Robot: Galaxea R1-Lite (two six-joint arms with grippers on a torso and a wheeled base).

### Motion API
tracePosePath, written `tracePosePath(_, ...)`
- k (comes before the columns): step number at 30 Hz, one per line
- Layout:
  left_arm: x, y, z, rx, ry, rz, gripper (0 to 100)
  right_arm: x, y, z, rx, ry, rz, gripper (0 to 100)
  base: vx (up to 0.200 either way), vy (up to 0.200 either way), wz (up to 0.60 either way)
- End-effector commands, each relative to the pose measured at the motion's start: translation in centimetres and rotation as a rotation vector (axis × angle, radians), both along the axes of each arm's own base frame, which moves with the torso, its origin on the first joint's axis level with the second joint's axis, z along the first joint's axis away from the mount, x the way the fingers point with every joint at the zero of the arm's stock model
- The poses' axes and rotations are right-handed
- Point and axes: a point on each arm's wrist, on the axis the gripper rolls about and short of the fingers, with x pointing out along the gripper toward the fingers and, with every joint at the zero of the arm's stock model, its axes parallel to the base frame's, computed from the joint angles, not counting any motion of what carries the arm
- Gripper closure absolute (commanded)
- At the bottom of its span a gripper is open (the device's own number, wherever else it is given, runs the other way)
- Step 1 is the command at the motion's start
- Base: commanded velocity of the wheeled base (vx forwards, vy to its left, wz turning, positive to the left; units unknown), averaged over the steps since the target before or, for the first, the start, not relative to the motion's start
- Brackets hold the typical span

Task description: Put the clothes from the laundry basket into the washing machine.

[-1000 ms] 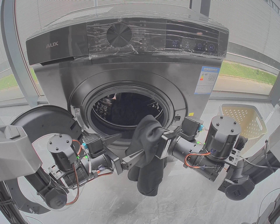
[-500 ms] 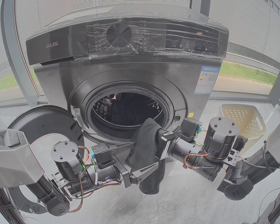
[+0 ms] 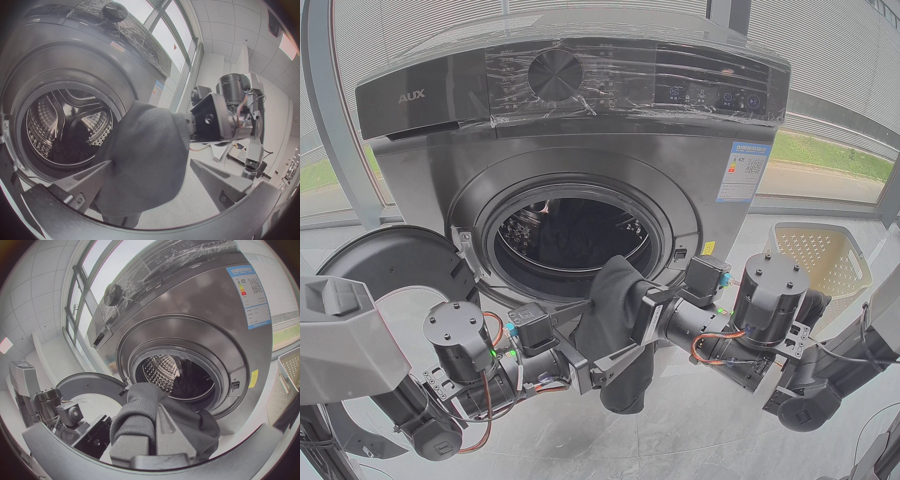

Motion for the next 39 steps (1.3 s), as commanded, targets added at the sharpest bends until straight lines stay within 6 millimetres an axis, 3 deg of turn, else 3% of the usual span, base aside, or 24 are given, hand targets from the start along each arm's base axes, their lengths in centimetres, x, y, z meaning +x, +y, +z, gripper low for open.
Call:
tracePosePath(1,1.0,-0.6,-1.0,0.013,0.01,0.012,0,-0.3,0.2,0.0,0.0,0.001,0.01,100,0.0,0.0,0.0)
tracePosePath(3,1.4,-0.8,-0.9,0.006,0.002,0.035,0,-0.3,0.2,-0.1,-0.001,0.004,0.01,100,0.0,0.0,0.0)
tracePosePath(4,1.6,-0.9,-0.9,0.004,0.0,0.052,100,-0.3,0.2,-0.1,-0.002,0.005,0.01,100,0.0,0.0,0.0)
tracePosePath(13,2.4,-0.7,-0.3,-0.017,-0.024,0.092,100,-0.5,0.0,-0.3,-0.009,0.011,0.012,100,0.0,0.0,0.0)
tracePosePath(21,2.4,0.3,1.8,-0.062,-0.073,0.155,100,-0.9,-0.2,-0.9,-0.02,0.023,0.021,100,0.0,0.0,0.0)
tracePosePath(22,2.7,0.8,2.0,-0.067,-0.08,0.179,100,-0.9,-0.3,-0.9,-0.019,0.024,0.021,0,0.0,0.0,0.0)
tracePosePath(29,5.0,3.3,5.0,-0.135,-0.165,0.28,100,-2.6,-2.8,-3.2,-0.128,0.1,0.037,0,0.0,0.0,0.0)
tracePosePath(32,4.7,3.9,6.3,-0.147,-0.182,0.285,100,-3.2,-3.9,-4.4,-0.17,0.145,0.056,0,0.0,0.0,0.0)
tracePosePath(39,3.8,4.0,7.8,-0.174,-0.213,0.27,100,-2.5,-4.6,-5.5,-0.195,0.178,0.054,0,0.0,0.0,0.0)
